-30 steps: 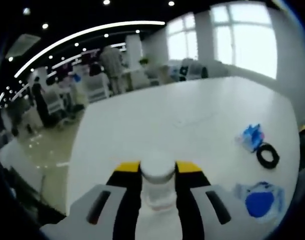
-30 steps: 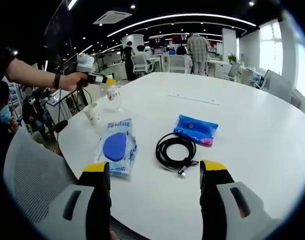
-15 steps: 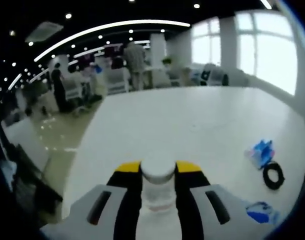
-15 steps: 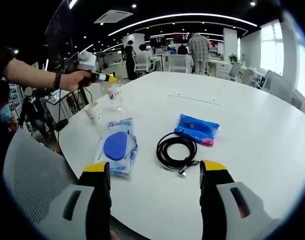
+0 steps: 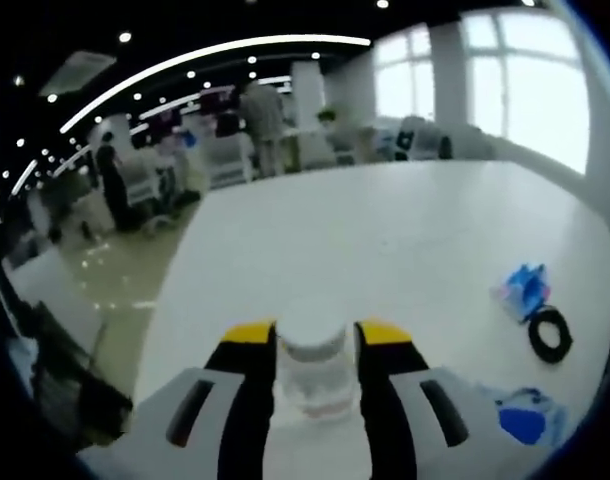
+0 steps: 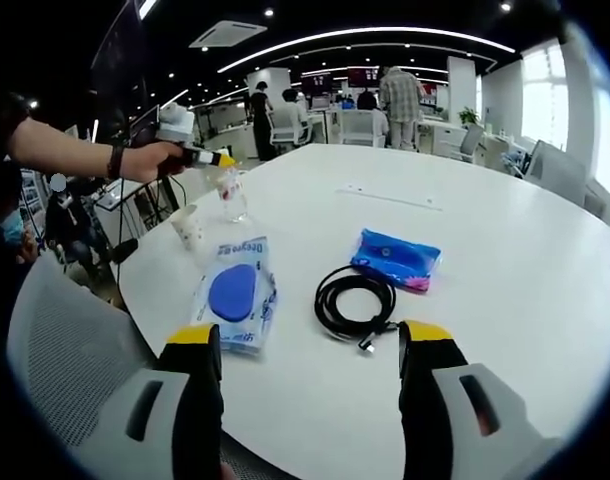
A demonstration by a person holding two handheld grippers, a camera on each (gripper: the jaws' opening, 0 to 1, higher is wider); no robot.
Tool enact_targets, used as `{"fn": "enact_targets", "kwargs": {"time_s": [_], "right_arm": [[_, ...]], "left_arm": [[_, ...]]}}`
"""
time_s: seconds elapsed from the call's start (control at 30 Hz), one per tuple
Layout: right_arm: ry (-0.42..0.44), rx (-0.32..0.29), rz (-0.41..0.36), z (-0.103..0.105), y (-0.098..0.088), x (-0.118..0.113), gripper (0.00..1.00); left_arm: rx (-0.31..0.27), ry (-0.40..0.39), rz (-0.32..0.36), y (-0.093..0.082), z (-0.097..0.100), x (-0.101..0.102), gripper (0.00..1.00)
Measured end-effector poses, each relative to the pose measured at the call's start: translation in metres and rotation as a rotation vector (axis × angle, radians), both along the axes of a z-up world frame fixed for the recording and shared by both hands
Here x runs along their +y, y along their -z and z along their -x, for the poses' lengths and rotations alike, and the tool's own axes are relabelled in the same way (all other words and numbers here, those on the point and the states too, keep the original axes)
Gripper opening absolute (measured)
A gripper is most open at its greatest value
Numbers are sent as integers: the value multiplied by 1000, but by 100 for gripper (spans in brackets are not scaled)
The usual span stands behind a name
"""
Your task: Arrange the tabletop items into an orderly group along one side of the table until the central work area is clear of visible clutter.
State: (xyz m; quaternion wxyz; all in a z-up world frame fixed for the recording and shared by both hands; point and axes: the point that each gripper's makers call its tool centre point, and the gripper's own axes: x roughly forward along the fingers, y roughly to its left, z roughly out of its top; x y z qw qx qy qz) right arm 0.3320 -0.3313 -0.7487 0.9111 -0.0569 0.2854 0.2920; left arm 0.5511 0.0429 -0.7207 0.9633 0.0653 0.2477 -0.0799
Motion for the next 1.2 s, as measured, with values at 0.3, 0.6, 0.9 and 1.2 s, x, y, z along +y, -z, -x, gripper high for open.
{"fn": "enact_targets", "kwargs": {"time_s": [0.3, 0.6, 0.9, 1.2], "right_arm": [[3, -1, -4, 0, 0, -1, 72], [4, 2, -5, 0, 1, 0, 72], [0, 4, -1, 1, 1, 1, 72], [5, 2, -4, 0, 0, 0, 73]], "left_arm": [[-24, 58, -11, -6, -2, -3, 41], [-26, 48, 11, -7, -1, -3, 22], [-16, 31, 14, -6, -1, 2, 22], [-22, 30, 20, -11, 0, 6, 43]]}}
